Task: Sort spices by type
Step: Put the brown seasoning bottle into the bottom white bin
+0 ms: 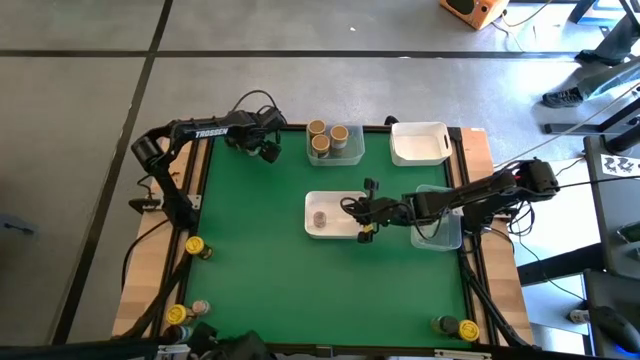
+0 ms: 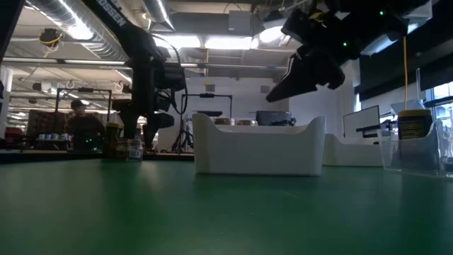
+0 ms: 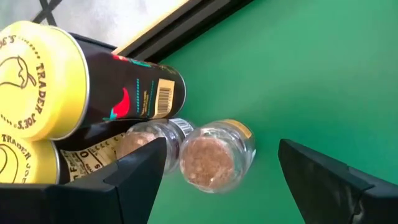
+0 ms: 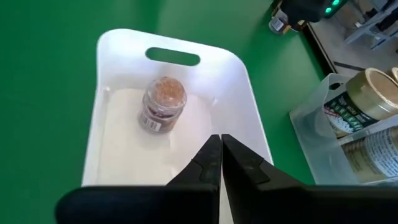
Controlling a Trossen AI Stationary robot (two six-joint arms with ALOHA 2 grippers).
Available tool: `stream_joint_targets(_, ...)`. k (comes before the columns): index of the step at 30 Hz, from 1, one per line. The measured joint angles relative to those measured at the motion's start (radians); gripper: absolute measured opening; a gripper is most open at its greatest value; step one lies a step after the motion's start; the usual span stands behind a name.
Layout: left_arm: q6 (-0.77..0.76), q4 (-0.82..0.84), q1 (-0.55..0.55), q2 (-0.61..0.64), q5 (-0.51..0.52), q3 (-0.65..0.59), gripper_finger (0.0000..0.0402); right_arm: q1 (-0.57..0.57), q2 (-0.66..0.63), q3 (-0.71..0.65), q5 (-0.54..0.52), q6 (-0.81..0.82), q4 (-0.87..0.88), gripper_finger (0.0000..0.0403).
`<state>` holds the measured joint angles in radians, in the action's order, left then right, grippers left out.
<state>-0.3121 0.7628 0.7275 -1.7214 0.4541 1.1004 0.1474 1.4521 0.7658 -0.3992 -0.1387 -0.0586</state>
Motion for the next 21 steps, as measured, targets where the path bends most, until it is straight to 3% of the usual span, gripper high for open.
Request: stream_joint_targets(21, 0.031, -0.008, 0.015, -0.090, -0.096, 0.000, 0.0308, 0.002, 0.001, 0.000, 0.000, 0.000, -0.003, 0.0014)
